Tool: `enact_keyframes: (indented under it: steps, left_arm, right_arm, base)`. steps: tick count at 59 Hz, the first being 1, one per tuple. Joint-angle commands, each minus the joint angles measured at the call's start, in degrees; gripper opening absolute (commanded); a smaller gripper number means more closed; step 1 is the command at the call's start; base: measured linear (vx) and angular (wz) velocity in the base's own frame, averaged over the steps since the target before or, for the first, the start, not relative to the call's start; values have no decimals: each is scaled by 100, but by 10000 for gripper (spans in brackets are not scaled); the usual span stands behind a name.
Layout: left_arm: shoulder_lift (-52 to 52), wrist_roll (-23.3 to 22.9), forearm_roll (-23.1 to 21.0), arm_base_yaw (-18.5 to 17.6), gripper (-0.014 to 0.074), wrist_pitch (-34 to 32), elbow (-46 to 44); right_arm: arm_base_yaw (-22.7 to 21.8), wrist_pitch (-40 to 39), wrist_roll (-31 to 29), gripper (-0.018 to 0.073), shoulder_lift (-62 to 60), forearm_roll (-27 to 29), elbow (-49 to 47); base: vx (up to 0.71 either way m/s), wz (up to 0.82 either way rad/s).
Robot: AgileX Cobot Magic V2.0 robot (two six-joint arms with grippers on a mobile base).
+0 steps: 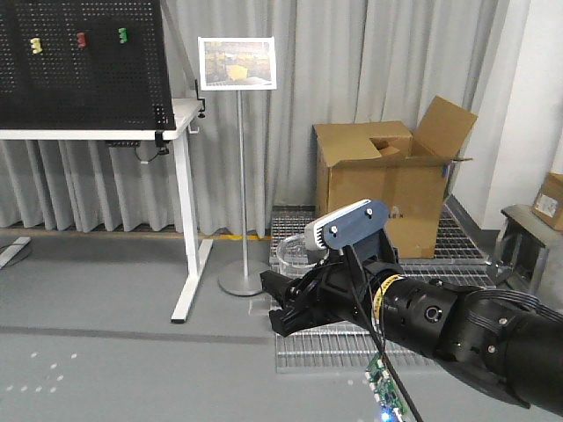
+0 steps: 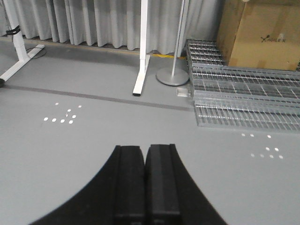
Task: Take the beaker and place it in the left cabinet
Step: 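Carry the beaker in the right gripper while driving to the cabinet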
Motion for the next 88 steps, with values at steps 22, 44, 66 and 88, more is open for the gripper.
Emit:
enact_keyframes:
  steps: [22, 44, 66, 88]
  left_arm:
    - [-50, -15, -45, -23, -6, -468, -106]
    - [-50, -15, -45, -23, -6, -460, -106]
    - [-50, -15, -45, -23, -6, -462, -106]
    - [-50, -15, -45, -23, -6, -462, -106]
  right_arm:
    - [-5, -352, 18, 236, -267, 40, -169]
    - [-5, -352, 18, 236, -267, 40, -169]
    - [-5, -352, 18, 236, -267, 40, -169]
    - [-5, -346, 18, 236, -267, 40, -169]
  base:
    - [59, -5]
    - [51, -18]
    - [40, -46]
    - [29, -81]
